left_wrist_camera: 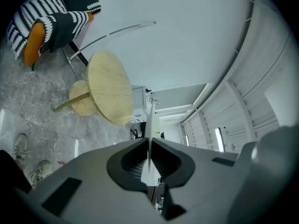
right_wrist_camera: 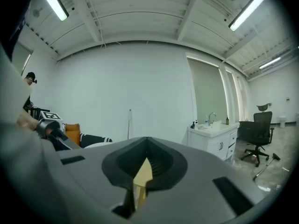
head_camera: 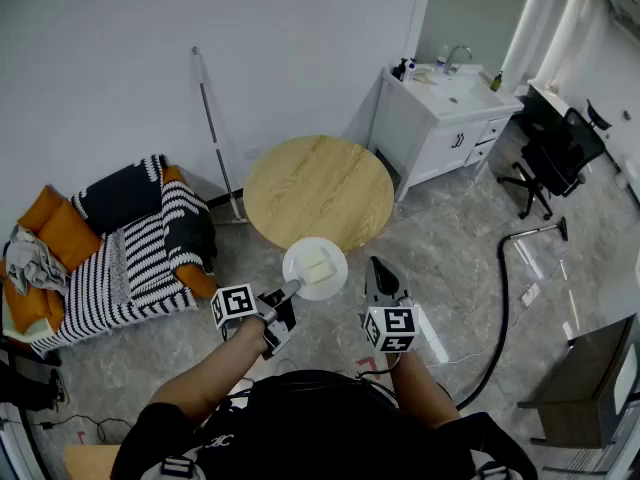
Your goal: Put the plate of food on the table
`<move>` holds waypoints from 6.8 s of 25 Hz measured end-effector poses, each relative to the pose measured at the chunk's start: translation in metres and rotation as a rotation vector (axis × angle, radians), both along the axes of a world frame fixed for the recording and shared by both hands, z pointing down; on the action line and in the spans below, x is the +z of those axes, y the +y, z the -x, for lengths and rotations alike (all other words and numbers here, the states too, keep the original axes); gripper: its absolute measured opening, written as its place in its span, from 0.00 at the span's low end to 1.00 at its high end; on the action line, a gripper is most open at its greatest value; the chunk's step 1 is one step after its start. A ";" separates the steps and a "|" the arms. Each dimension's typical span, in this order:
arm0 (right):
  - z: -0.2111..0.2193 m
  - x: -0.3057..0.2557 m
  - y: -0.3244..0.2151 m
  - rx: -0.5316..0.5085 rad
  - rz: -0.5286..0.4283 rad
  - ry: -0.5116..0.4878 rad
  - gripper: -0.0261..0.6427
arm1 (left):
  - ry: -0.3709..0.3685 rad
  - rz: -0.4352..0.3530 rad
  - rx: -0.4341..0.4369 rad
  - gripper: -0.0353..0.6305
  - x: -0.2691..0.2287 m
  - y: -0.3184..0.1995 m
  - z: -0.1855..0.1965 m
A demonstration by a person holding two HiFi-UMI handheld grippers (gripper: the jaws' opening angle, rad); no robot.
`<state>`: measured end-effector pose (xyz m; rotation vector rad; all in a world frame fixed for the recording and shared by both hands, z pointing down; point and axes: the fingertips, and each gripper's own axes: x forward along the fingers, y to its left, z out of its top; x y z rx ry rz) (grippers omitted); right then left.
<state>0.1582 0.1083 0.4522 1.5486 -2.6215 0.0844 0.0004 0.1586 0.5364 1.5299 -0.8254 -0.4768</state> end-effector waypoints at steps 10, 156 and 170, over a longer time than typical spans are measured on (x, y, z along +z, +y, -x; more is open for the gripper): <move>0.003 -0.008 -0.013 0.014 -0.032 -0.009 0.05 | 0.015 -0.020 -0.009 0.08 -0.004 -0.007 0.004; 0.045 0.058 -0.360 0.039 0.181 0.126 0.05 | 0.024 0.041 0.103 0.08 0.104 -0.377 0.050; 0.020 0.076 -0.351 0.095 0.250 0.169 0.05 | 0.045 0.091 0.125 0.08 0.159 -0.386 0.056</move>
